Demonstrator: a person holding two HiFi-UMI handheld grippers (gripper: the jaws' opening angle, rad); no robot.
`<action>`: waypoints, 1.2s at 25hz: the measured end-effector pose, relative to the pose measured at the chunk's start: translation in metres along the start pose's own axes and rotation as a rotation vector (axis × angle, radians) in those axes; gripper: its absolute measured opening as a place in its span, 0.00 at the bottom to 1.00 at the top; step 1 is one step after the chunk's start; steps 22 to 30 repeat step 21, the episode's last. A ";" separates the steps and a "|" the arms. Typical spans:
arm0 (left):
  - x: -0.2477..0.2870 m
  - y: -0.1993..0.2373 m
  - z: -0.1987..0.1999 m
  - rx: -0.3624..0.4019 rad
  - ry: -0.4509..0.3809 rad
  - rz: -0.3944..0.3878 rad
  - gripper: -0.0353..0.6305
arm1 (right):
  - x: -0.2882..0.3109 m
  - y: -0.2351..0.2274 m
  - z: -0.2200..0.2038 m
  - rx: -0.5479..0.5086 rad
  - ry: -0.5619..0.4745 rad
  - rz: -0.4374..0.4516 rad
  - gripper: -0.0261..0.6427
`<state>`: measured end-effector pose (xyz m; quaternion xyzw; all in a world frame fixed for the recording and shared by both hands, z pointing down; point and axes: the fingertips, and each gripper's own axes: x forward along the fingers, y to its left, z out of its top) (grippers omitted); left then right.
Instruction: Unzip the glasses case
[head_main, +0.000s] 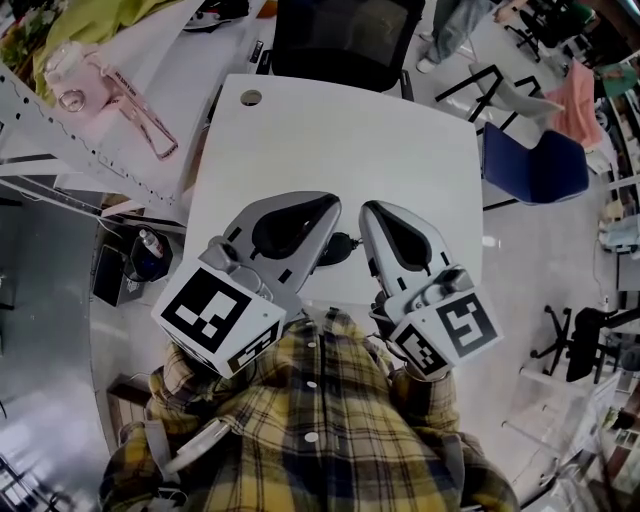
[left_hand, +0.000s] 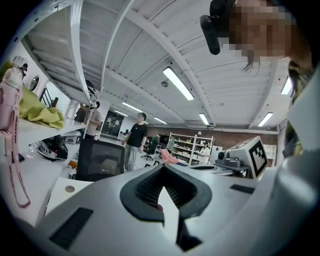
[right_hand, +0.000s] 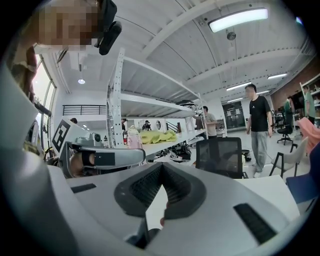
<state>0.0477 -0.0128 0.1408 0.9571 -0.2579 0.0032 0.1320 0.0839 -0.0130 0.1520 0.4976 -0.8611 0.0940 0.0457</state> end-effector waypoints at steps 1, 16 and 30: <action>0.001 0.001 0.000 -0.002 0.002 -0.001 0.06 | 0.000 -0.001 -0.001 0.002 0.004 0.000 0.04; 0.018 0.020 -0.009 0.009 0.021 0.040 0.06 | 0.006 -0.009 -0.009 0.027 0.031 -0.007 0.04; 0.031 0.028 -0.002 0.069 0.014 0.031 0.06 | 0.003 -0.016 -0.010 0.024 0.031 -0.022 0.04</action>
